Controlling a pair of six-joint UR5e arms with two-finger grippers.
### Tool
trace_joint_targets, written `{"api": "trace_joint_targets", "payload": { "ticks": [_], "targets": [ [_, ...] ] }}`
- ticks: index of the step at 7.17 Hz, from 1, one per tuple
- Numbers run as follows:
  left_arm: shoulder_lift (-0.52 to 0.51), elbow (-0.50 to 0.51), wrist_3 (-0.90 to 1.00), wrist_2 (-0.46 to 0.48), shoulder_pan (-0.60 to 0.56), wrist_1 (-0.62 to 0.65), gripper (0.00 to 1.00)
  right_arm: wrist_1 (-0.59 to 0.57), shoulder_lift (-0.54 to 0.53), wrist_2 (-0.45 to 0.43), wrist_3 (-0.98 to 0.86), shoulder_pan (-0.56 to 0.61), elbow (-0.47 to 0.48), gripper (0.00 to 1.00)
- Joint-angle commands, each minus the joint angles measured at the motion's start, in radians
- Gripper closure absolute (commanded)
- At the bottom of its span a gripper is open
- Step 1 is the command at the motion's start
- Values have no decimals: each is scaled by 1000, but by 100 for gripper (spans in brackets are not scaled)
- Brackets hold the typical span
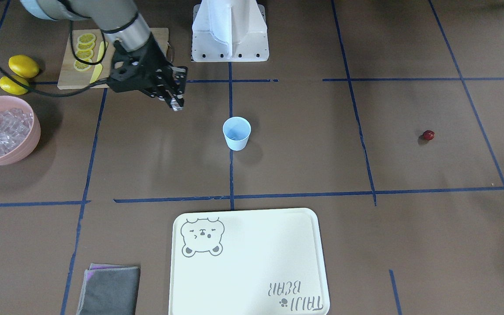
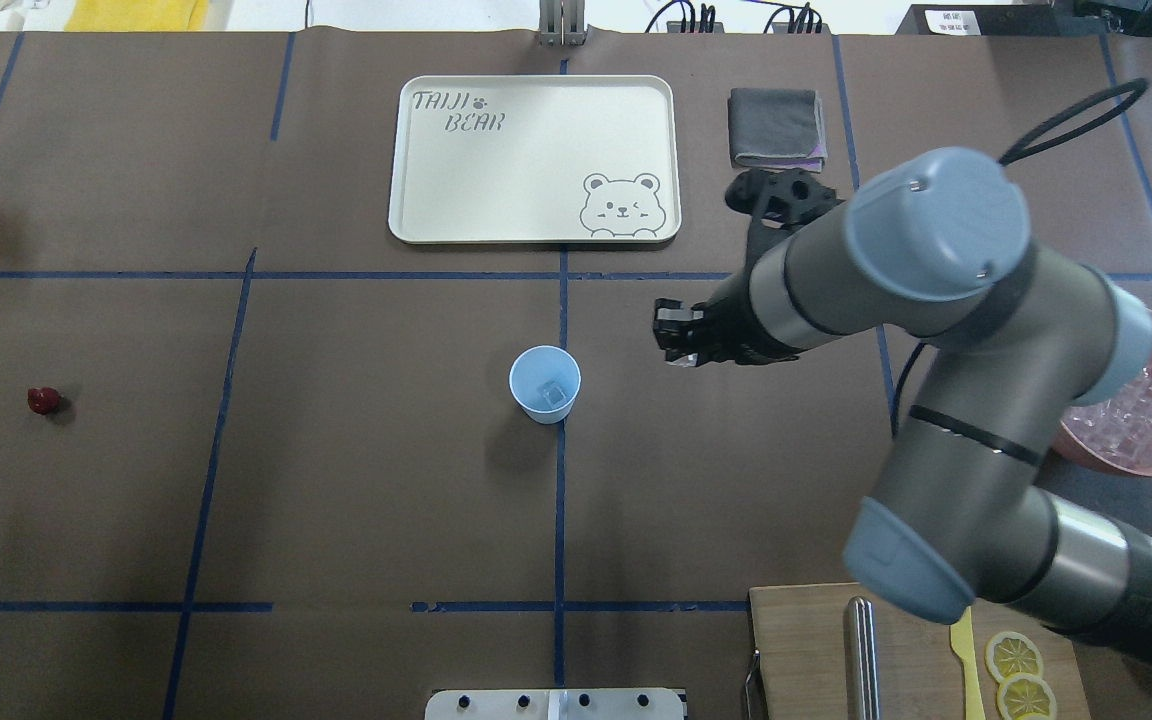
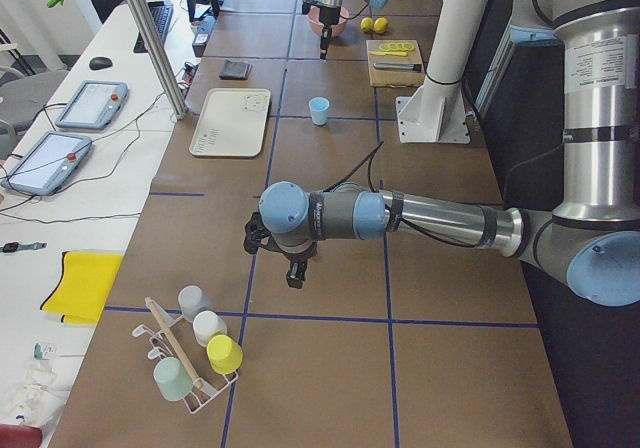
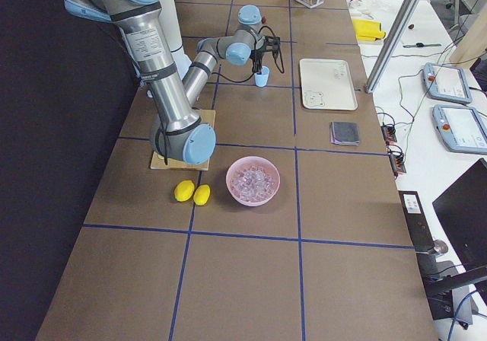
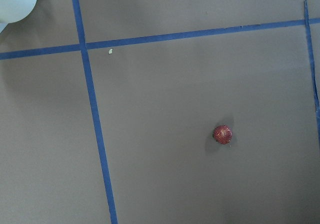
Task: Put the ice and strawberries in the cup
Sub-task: 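Carry the ice cube with the right gripper over the cup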
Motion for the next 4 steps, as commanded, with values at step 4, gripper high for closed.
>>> {"api": "trace_joint_targets", "payload": {
  "ticks": [4],
  "targets": [
    [1, -5, 0, -1, 0, 0, 0, 2, 243, -102, 144, -92, -273, 94]
  ]
}}
